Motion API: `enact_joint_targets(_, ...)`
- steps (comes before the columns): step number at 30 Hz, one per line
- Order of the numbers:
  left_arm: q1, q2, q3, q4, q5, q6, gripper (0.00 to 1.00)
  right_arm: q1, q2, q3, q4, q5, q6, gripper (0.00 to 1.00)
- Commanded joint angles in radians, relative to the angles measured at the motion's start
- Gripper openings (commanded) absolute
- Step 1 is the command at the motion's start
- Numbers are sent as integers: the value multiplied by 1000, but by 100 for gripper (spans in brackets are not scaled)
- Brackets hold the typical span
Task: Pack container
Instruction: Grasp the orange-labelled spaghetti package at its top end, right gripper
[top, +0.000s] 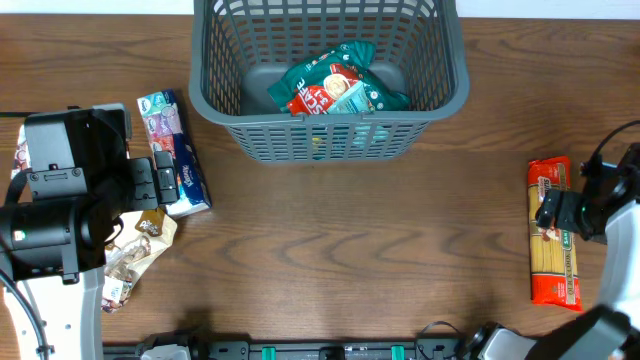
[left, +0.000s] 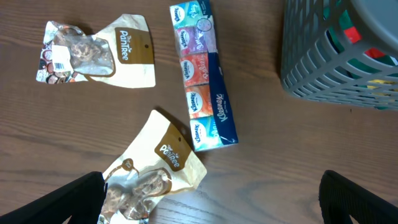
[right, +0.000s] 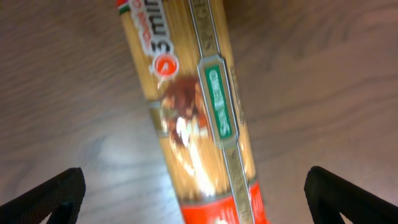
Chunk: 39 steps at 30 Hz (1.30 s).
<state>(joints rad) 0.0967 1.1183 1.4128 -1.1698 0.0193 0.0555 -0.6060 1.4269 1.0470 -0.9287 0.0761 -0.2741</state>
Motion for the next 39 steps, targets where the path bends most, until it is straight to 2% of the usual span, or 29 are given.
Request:
enact_joint_targets(1, 5, -2, 18, 1, -1, -5, 99, -7, 75, -4, 43, -45, -67, 98)
enact_joint_targets(4, 5, -2, 18, 5, -1, -5, 99, -6, 168, -4, 84, -106, -103, 97)
enact_joint_targets(13, 5, -2, 18, 20, -1, -5, 99, -7, 384, -6, 173, -103, -105, 98)
enact_joint_targets(23, 5, -2, 18, 20, -1, -5, 99, -7, 441, -15, 266, -94, -109, 98)
enact_joint_targets(27, 5, -2, 18, 22, -1, -5, 99, -7, 441, -15, 305, -95, -110, 95)
enact_joint_targets(29, 5, -2, 18, 23, -1, -5, 99, -7, 441, -15, 309, -97, -117, 88)
enact_joint_targets(33, 5, -2, 18, 23, -1, -5, 99, -7, 441, -15, 305, -105, -117, 63)
enact_joint_targets(36, 5, -2, 18, 22, -1, -5, 99, -7, 441, -15, 301, -107, -117, 53)
enact_joint_targets(38, 5, -2, 18, 22, -1, -5, 99, -7, 441, -15, 301, -111, -116, 28)
enact_joint_targets(39, 5, -2, 18, 22, -1, -5, 99, -6, 441, -15, 301, -111, -116, 7)
